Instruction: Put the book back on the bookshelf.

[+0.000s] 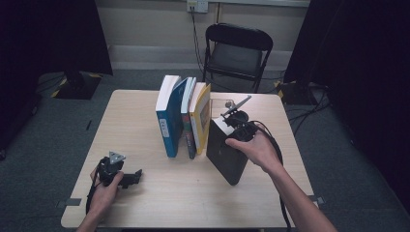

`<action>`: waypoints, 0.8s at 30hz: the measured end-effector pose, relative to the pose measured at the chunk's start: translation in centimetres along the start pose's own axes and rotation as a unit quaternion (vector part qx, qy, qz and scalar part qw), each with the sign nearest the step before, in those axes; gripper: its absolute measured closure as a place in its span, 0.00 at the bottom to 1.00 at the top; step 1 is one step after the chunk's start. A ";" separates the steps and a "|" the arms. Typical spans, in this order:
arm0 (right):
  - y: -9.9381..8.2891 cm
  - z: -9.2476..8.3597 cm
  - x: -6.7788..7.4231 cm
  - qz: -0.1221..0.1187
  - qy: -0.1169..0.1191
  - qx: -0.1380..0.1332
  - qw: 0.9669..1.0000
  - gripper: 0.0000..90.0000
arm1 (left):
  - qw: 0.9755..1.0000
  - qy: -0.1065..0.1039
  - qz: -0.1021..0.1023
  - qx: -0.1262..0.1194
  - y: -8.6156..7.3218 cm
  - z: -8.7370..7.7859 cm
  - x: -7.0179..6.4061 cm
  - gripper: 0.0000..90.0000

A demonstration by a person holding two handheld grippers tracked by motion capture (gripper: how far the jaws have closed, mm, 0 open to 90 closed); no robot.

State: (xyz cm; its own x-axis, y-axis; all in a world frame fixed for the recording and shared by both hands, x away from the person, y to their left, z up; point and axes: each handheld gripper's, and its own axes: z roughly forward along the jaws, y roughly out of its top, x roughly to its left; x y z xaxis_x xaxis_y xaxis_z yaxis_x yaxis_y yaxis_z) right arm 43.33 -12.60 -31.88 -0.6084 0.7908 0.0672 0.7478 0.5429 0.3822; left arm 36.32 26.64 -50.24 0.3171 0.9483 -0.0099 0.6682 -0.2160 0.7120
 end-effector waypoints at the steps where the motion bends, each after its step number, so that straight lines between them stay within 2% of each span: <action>1: 0.2 0.1 0.0 -0.001 -0.001 0.011 1.000 0.50 | 1.000 0.000 0.000 0.000 0.0 0.0 0.0 0.00; 4: 0.7 0.3 0.0 0.001 -0.009 0.038 0.999 0.52 | 1.000 -0.001 -0.001 -0.001 0.0 0.0 0.0 0.00; 7: 0.9 0.4 0.0 0.000 -0.014 0.045 0.999 0.56 | 1.000 -0.001 0.001 -0.001 0.0 0.0 0.0 0.00; 9: 0.9 0.3 0.1 -0.003 -0.024 0.046 0.999 0.58 | 1.000 -0.001 0.001 -0.001 0.0 0.0 0.0 0.00; 15: 0.7 0.2 0.3 -0.003 -0.029 0.041 0.999 0.59 | 1.000 -0.001 0.002 0.000 0.0 0.0 0.0 0.00; 20: 0.3 -0.2 0.3 0.006 -0.035 0.032 0.999 0.60 | 1.000 -0.002 0.001 -0.001 0.0 0.0 0.0 0.00; 24: 0.1 -1.3 -0.1 0.018 -0.036 0.022 0.999 0.60 | 1.000 -0.003 0.002 0.000 0.1 0.1 0.1 0.00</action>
State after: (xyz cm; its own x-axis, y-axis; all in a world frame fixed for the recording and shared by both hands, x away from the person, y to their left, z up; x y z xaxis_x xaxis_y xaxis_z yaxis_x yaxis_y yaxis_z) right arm 43.13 -12.95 -30.64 -0.5606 0.8280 0.0125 0.7814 0.5239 0.3389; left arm 36.41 26.67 -50.23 0.3235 0.9462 -0.0112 0.6669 -0.2196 0.7121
